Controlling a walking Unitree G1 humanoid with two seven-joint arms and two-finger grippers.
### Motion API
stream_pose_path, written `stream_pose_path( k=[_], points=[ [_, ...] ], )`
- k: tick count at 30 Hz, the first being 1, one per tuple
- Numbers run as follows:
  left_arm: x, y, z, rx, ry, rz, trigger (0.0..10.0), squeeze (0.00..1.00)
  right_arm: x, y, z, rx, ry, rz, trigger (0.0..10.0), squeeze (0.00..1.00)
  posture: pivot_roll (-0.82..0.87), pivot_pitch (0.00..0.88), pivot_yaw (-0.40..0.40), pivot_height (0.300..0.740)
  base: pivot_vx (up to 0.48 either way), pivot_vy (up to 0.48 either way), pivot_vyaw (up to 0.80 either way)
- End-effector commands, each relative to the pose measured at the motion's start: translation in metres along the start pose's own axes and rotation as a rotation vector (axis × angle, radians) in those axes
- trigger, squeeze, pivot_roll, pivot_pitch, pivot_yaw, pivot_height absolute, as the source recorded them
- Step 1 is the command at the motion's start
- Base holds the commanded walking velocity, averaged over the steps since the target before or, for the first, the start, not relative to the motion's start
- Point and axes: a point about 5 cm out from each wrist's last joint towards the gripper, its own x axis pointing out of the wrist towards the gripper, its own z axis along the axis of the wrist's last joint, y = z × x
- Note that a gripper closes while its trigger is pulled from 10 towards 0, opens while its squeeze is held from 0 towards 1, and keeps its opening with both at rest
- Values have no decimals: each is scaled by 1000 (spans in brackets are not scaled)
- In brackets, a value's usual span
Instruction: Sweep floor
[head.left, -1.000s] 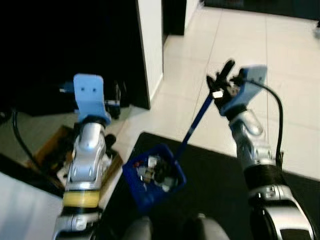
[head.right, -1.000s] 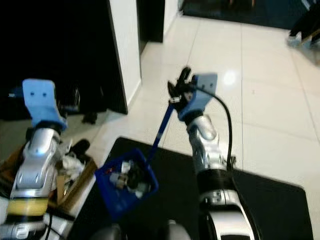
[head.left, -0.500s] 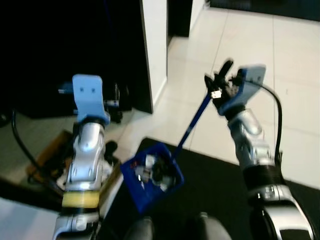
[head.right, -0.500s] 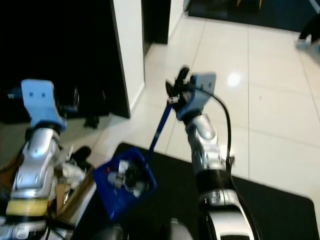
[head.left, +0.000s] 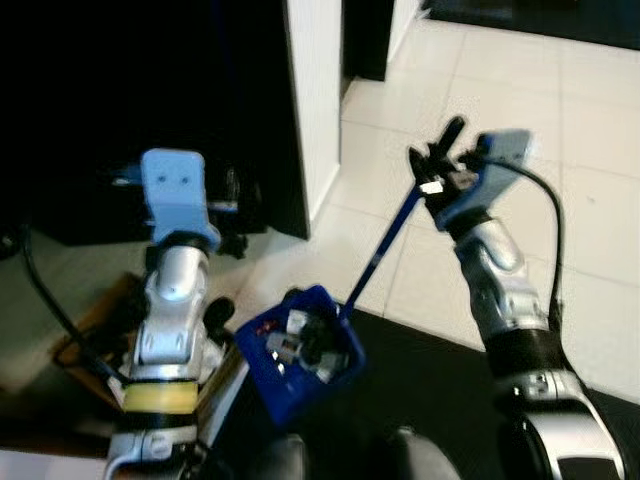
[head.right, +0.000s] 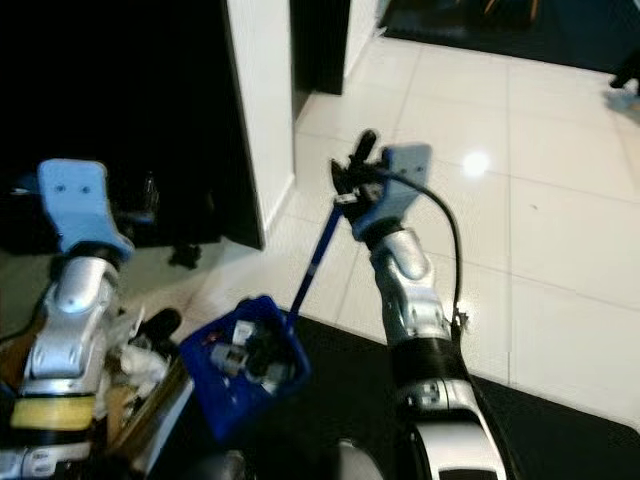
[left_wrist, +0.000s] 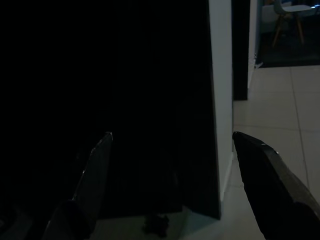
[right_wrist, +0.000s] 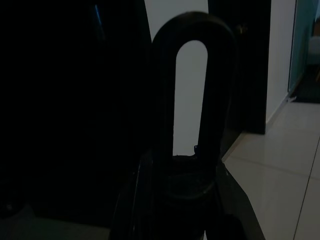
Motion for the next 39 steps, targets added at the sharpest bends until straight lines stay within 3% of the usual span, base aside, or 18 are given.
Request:
stream_pose_path(
  k=[1, 23, 39],
  points=[
    [-1, 1, -2, 3, 9, 3, 10000, 0, 5, 5, 16, 6, -78, 15, 10000, 0, 26, 66, -7, 740, 375, 0, 0],
    [-2, 1, -4, 10, 16, 2, 10000, 0, 11, 11, 33, 10, -132, 35, 10000, 0, 26, 65, -8, 740, 358, 0, 0],
    [-4, -2, -3, -2, 14, 2, 10000, 0, 13, 14, 38, 16, -149, 46, 10000, 0, 30, 58, -5, 740, 0, 0, 0]
  ],
)
